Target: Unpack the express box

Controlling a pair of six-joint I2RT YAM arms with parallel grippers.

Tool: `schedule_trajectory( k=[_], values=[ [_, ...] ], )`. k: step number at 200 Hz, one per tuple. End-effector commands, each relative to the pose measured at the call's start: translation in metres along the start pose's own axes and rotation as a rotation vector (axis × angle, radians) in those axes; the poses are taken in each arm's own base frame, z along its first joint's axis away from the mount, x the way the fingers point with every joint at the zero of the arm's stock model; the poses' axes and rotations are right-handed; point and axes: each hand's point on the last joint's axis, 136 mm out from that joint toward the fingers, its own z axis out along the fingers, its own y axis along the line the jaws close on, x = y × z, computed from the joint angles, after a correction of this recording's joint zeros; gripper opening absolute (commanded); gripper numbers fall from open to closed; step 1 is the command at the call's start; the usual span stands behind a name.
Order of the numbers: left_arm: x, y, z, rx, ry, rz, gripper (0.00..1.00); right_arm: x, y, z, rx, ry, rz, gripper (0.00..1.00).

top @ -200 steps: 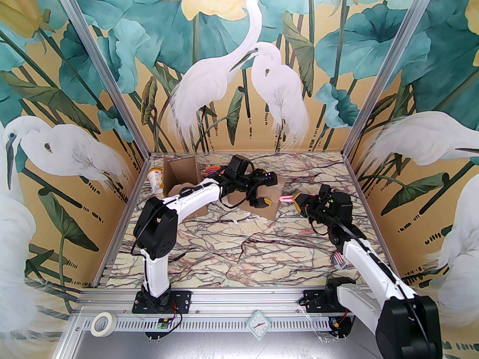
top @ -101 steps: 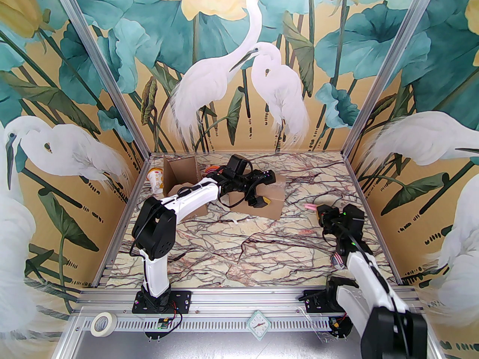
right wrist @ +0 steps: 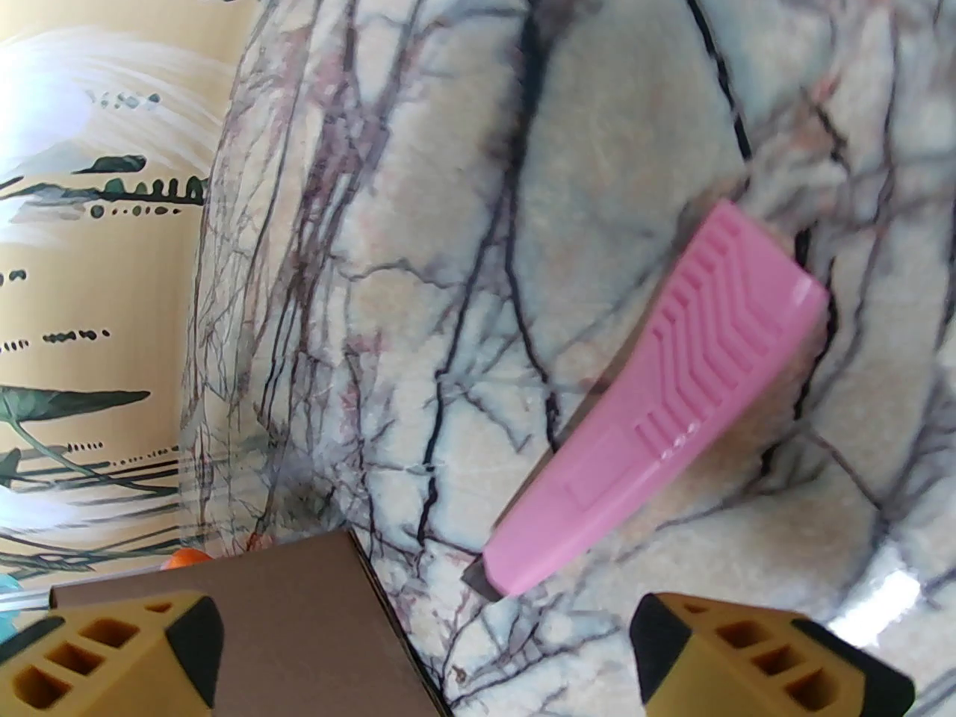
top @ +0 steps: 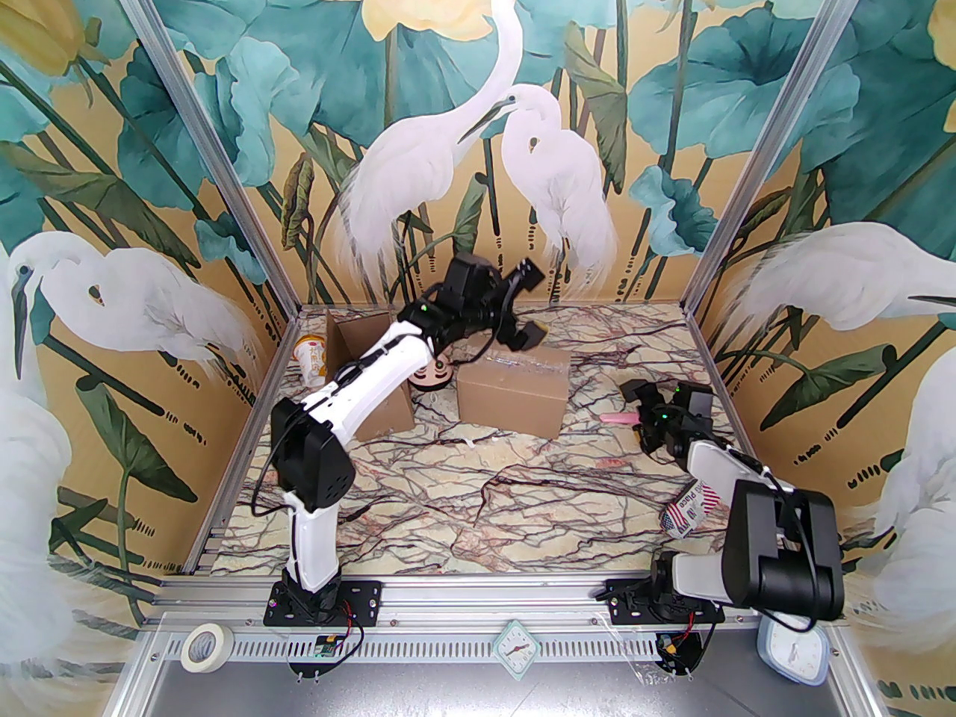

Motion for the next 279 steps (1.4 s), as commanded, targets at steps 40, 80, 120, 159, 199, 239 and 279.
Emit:
schedule_trajectory(
  k=[40, 80, 120, 159, 199, 239, 279],
  values=[
    [0.111, 0.023, 0.028, 0.056, 0.338, -0.370, 1.00, 0.112, 0.050, -0.059, -0.089, 0.274, -0.404, 0.92],
    [0.129, -0.001, 0.025, 0.177, 0.410, -0.480, 0.99, 0.180, 0.107, -0.045, -0.290, 0.503, -0.559, 0.77],
    [0.131, -0.026, 0.000, 0.263, 0.426, -0.566, 0.96, 0.166, 0.141, 0.002, -0.229, 0.475, -0.578, 0.79],
    [0.134, -0.048, -0.029, 0.291, 0.397, -0.653, 0.95, 0.121, 0.164, 0.017, -0.221, 0.354, -0.569, 0.88],
    [0.151, -0.056, -0.029, 0.146, 0.453, -0.630, 0.95, 0.119, 0.172, 0.028, -0.214, 0.367, -0.528, 0.92],
    [0.143, -0.057, -0.015, 0.021, 0.443, -0.628, 0.96, 0.117, 0.168, 0.031, -0.204, 0.345, -0.510, 0.94],
    [0.158, -0.060, 0.001, -0.101, 0.536, -0.585, 0.96, 0.112, 0.166, 0.023, -0.193, 0.294, -0.527, 0.94]
  ],
)
